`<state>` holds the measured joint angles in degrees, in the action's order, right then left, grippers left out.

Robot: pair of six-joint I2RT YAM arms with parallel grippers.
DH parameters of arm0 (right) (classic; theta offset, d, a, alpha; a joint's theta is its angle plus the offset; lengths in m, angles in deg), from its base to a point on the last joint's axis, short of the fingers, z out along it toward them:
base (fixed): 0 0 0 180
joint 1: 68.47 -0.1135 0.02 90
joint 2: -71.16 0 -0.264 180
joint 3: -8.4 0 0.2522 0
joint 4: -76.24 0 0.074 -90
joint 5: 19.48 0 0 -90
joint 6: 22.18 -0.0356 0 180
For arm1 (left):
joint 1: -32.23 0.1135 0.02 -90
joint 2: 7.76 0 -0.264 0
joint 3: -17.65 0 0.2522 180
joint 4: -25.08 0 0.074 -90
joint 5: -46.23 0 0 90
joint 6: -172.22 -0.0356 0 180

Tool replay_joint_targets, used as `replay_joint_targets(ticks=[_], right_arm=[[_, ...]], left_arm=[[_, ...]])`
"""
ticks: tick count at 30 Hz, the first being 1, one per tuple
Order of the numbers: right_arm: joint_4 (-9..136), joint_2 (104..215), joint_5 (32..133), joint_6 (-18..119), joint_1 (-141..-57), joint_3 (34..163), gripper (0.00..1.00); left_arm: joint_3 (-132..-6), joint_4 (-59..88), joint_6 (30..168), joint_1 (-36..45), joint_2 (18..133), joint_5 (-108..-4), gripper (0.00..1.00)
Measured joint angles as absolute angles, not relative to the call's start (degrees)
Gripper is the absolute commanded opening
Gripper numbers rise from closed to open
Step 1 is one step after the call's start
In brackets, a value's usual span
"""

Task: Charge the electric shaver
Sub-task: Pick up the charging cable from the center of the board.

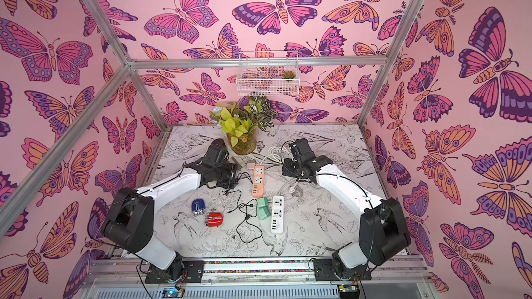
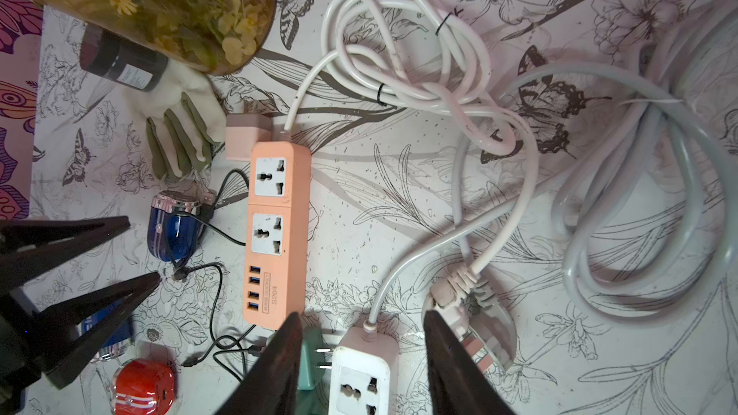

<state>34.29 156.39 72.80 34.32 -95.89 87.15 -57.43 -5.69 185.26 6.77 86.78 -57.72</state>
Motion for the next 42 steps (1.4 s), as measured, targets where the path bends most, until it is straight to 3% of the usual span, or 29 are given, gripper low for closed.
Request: replay_joint_targets(ticks=[11,20,22,26,27,42], right_arm=[[33.9,156.6,73.2,33.3,-96.0,87.1,0.50],[33.9,158.0,74.3,32.5,-96.0,87.2,0.49],[34.0,158.6,74.7,32.0,-96.0,87.2,0.49],[34.2,159.0,76.3,31.6,-96.0,87.2,0.48],[34.4,159.0,76.6,31.5,-96.0,87.2,0.48],[38.3,161.1,85.4,27.3,-96.0,89.7,0.49]], left_arm=[[-70.6,-13.5,184.5,4.6,97.2,-58.1,0.49],[-72.4,-20.2,180.1,4.6,99.7,-56.1,0.40],[-73.1,-20.3,178.9,4.6,100.9,-55.8,0.32],[-73.8,-20.2,176.5,4.7,101.7,-54.8,0.02],[-74.0,-20.2,175.8,4.7,101.6,-54.8,0.00],[-70.6,-19.6,161.6,10.5,84.1,-65.9,0.00]])
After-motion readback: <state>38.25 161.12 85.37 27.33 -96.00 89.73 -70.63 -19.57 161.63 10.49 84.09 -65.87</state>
